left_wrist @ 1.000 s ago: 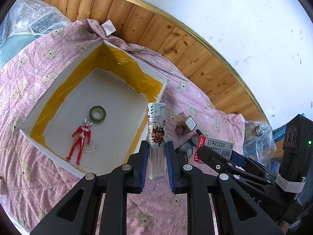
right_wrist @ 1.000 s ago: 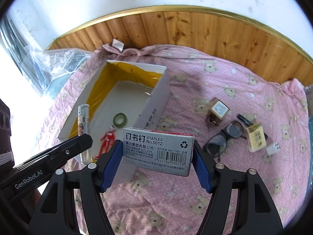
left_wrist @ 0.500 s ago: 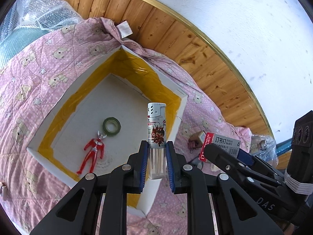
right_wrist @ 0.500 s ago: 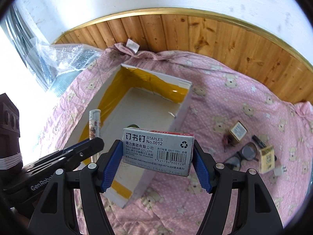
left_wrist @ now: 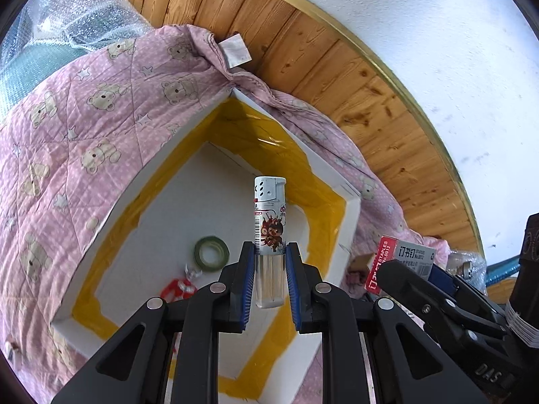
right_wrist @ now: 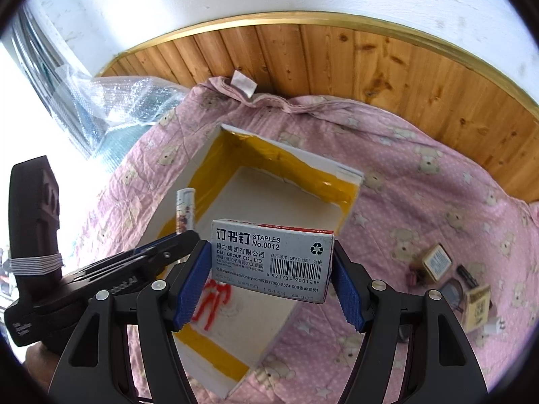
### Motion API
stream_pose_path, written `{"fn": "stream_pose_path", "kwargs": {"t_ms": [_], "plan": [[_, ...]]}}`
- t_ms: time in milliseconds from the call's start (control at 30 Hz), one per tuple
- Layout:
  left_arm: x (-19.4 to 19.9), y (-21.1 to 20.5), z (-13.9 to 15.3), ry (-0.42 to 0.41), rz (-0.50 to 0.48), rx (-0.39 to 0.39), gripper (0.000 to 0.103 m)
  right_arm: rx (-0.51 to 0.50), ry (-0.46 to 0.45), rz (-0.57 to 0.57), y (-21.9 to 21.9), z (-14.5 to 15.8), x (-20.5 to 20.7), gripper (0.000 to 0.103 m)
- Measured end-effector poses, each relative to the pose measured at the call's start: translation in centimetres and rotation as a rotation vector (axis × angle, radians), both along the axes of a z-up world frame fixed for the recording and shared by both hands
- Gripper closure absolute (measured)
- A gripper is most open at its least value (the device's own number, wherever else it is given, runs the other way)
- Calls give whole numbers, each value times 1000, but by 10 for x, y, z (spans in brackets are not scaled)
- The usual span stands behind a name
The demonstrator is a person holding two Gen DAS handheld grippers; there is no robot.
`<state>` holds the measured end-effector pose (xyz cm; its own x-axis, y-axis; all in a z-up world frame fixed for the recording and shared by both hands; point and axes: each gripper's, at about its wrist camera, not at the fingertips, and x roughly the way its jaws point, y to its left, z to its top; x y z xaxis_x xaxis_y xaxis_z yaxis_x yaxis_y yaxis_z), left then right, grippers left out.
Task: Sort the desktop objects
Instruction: 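Open the left gripper to drop the lighter in the box while the right gripper releases the staples box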
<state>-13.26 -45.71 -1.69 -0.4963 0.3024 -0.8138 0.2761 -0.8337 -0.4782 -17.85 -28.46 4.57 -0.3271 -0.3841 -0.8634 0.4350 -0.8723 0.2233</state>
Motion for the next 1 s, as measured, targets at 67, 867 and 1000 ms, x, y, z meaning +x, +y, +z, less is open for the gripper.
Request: {"fn": "stream_pose_path", "kwargs": {"t_ms": [67,867,1000], "plan": [[-9,-2,-4,-7,-2,-2,84,-1,-7,7,-5,-4,-7,32],[-47,-17,-51,-98,11,9,60,-7,-67,59,-20,-49,-32,30],[-45,-22,-49,-100,23,16,60,5,-76,55,-21,-52,-31,30]]}}
